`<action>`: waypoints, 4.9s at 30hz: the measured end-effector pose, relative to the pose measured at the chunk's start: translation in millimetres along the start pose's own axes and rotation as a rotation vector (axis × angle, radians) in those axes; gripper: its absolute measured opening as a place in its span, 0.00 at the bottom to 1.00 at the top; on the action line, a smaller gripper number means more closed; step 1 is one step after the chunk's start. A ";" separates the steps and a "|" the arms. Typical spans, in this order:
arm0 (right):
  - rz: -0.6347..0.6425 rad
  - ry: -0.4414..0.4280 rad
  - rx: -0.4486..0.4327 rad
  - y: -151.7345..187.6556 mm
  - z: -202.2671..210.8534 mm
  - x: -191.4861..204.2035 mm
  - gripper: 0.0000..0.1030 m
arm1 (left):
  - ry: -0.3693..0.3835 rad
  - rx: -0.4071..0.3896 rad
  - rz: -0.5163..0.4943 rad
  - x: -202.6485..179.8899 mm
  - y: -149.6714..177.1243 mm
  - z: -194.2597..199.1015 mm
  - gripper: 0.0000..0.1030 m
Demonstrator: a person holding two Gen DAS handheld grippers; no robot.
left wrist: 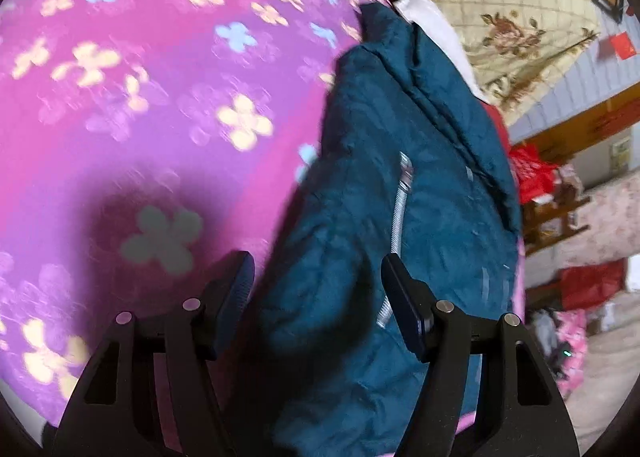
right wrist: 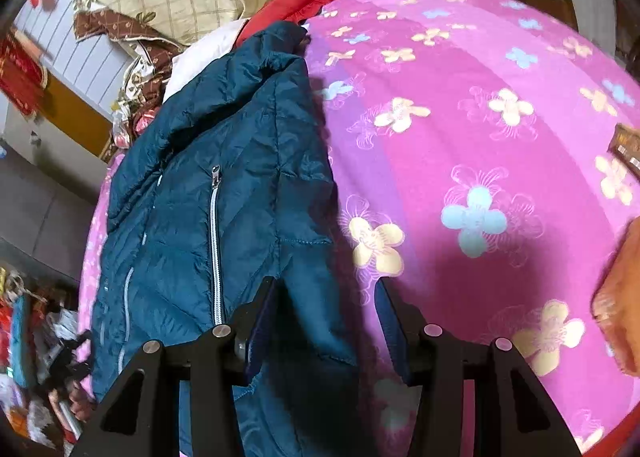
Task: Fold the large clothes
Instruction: 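Grasp the folded jacket edge with the left gripper while the right gripper grasps it too, then lift the jacket by its folded edge with both grippers, holding it up, then fold the held jacket end over onto the jacket body with both grippers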
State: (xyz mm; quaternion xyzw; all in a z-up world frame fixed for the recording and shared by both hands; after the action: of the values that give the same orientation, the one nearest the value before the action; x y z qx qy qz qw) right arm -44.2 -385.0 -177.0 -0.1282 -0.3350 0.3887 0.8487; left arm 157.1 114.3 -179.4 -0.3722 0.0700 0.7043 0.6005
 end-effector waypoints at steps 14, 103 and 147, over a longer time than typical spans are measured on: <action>-0.063 -0.195 0.079 22.6 -3.5 18.1 0.51 | 0.237 0.074 -0.020 -23.8 48.8 19.2 0.65; 0.238 -0.163 -0.284 -141.6 70.7 174.2 0.19 | -0.327 -0.419 -0.354 -158.8 -126.6 87.3 0.10; 0.303 -0.046 -0.233 -233.1 -89.2 167.9 0.76 | -0.176 -0.309 -0.310 -237.1 -238.6 -57.3 0.75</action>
State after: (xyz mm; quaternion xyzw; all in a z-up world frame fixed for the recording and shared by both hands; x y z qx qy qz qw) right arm 228.6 -411.0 -53.1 -0.2657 -0.3737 0.4734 0.7521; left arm 397.0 -40.8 7.1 -0.4033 -0.1491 0.6358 0.6410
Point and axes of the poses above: each gripper's, at about its wrist camera, not at the fingertips, and z roughly against the way its jaws point, x to its left, y to its underside, the point moved 9 cm from there along -z, roughly the way its jaws point, and after that the axes turned 5 degrees about -x, right-handed, at the moved point
